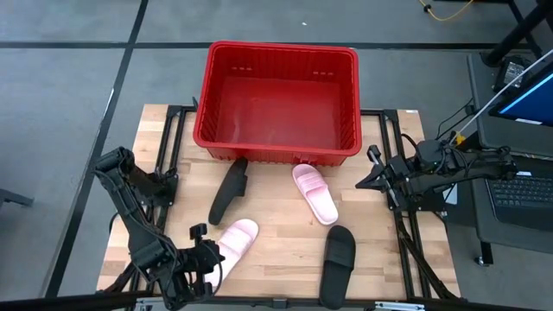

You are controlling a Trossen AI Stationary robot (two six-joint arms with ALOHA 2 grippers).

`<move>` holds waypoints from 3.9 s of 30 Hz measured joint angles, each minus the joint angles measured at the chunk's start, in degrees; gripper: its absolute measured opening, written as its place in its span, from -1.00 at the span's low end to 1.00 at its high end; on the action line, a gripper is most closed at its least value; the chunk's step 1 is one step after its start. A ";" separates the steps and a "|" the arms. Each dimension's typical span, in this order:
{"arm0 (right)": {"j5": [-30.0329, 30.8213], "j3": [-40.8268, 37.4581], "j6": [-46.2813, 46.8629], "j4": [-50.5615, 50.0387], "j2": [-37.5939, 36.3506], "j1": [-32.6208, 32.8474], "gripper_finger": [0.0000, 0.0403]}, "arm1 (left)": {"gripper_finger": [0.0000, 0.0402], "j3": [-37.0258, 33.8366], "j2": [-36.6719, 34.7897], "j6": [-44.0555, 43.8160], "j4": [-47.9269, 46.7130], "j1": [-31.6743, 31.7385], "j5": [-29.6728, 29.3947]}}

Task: Pick and place slides into bin
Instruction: Put the left pink slipper into the red bin

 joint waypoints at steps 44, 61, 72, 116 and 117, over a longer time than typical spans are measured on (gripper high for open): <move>1.31 -0.02 1.65 -0.78 0.39 -0.07 -0.97 | -0.28 -13.94 5.52 24.55 8.06 4.10 1.90; 1.64 -0.02 1.68 -0.88 0.44 -0.07 -0.97 | -0.28 -13.94 11.66 19.60 8.55 5.76 0.55; 1.63 -0.02 1.70 -2.63 0.57 -0.07 -0.97 | -0.49 -13.94 11.65 19.58 8.51 5.86 2.16; 1.59 -0.02 1.07 -6.83 0.66 -0.04 -0.97 | -0.98 10.90 11.56 31.81 -0.63 15.96 -14.36; 1.60 -0.02 1.07 -6.85 0.66 -0.04 -0.97 | -0.98 11.87 11.56 32.77 -0.64 16.33 -14.36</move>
